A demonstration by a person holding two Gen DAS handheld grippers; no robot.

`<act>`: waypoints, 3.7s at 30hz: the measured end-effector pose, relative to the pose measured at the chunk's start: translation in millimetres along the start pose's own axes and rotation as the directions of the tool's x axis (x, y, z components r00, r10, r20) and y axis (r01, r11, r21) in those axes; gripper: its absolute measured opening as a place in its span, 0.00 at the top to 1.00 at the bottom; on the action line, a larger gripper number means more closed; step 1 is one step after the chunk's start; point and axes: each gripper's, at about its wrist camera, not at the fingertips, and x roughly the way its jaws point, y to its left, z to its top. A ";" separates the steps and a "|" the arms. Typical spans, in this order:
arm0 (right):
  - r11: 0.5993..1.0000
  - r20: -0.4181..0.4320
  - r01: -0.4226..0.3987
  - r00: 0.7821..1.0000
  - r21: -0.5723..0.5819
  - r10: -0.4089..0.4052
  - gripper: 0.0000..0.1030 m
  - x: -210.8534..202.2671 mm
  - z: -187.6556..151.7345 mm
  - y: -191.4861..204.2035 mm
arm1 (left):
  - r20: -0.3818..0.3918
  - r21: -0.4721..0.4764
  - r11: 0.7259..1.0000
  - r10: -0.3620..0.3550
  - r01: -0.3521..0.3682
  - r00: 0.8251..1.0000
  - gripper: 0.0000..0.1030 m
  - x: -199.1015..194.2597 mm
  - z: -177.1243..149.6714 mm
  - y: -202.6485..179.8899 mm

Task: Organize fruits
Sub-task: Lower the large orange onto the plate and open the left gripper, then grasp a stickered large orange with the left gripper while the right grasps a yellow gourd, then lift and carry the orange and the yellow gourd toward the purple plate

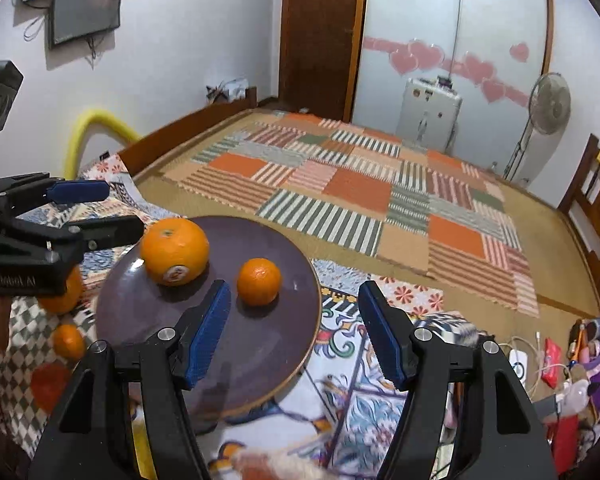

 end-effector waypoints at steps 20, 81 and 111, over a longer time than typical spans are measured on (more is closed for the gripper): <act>0.998 0.015 -0.013 1.000 0.057 0.013 0.39 -46.5 -101.2 18.9 | 0.043 0.050 0.991 0.119 -0.121 0.992 0.14 -74.4 -93.7 33.8; 0.993 -0.170 -0.099 0.979 0.066 0.109 0.67 -25.5 -117.0 19.3 | -0.096 0.038 0.998 -0.044 0.048 0.994 0.34 -88.5 -165.1 38.2; 0.986 0.109 -0.114 0.989 0.123 0.100 0.67 -43.2 -42.9 16.6 | 0.075 0.024 0.998 -0.055 0.053 0.996 0.34 -80.1 -80.7 18.3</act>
